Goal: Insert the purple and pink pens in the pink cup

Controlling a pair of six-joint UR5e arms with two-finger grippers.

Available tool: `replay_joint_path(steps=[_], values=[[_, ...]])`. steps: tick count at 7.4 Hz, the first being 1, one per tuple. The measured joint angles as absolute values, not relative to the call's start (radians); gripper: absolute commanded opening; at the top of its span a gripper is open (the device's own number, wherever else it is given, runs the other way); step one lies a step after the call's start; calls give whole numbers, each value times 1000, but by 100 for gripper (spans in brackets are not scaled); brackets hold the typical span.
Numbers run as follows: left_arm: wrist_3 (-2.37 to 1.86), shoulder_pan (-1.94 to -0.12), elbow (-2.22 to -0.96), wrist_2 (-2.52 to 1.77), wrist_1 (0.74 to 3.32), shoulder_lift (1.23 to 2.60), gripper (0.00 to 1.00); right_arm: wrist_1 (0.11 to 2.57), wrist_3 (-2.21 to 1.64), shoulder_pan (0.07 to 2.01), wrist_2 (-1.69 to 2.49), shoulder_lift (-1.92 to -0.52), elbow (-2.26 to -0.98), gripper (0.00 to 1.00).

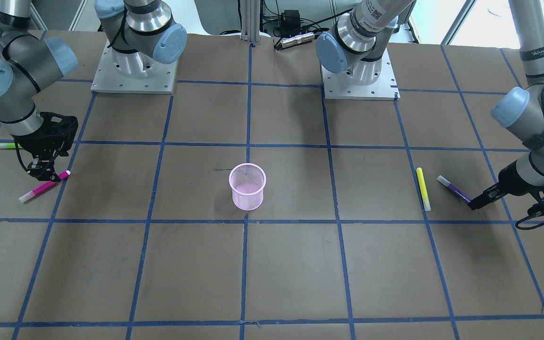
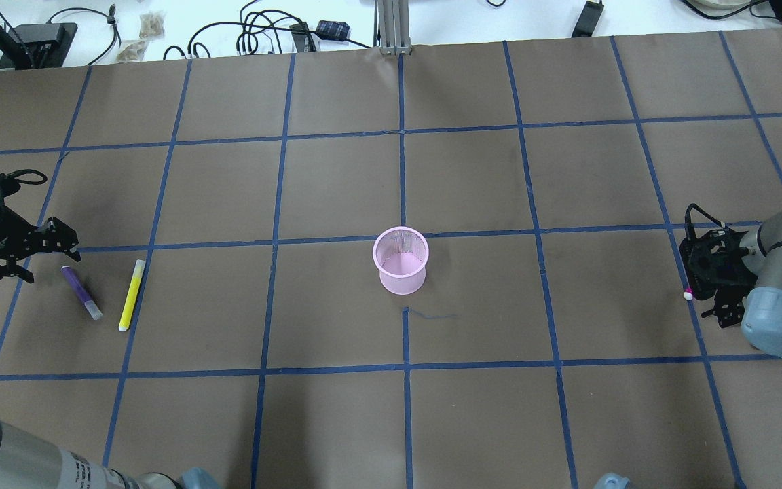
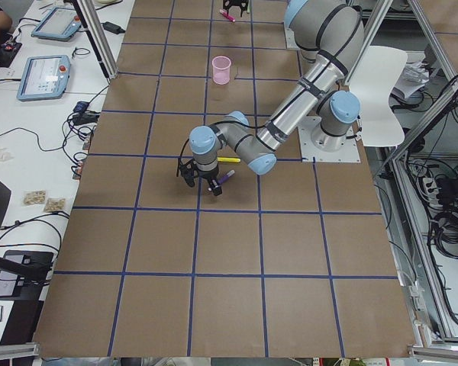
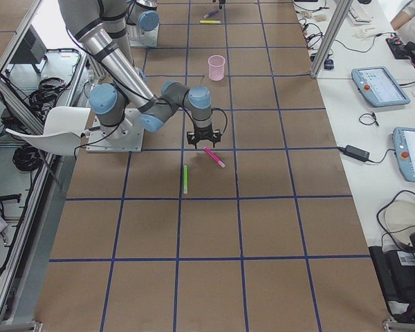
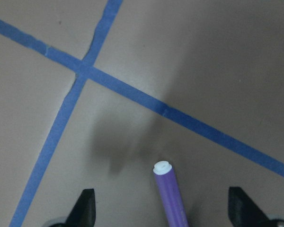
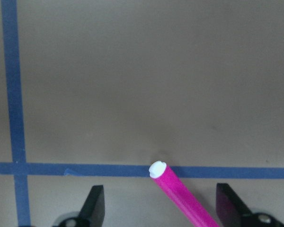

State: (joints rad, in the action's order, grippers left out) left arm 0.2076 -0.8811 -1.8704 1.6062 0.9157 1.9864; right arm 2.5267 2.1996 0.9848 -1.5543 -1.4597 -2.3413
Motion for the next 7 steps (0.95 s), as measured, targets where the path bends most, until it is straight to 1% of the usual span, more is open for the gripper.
replay_joint_path(steps=[1, 2, 3, 4, 5, 6, 7], values=[[203, -881, -1871, 1606, 917, 1994, 80, 2537, 2199, 985, -1548, -1450, -2340, 83], [193, -883, -1872, 1606, 919, 2001, 79, 2547, 2200, 985, -1545, -1443, -2341, 82], [184, -884, -1872, 1605, 920, 2005, 73, 2552, 2201, 985, -1544, -1437, -2341, 81], [180, -884, -1873, 1605, 921, 2008, 53, 2554, 2200, 985, -1544, -1431, -2341, 77], [178, -885, -1872, 1606, 922, 2009, 28, 2554, 2200, 985, -1545, -1426, -2340, 70], [177, -885, -1871, 1609, 923, 2009, 7, 2555, 2202, 985, -1545, -1423, -2340, 69], [178, -885, -1870, 1611, 926, 2010, 0, 2557, 2203, 986, -1545, -1422, -2341, 63]])
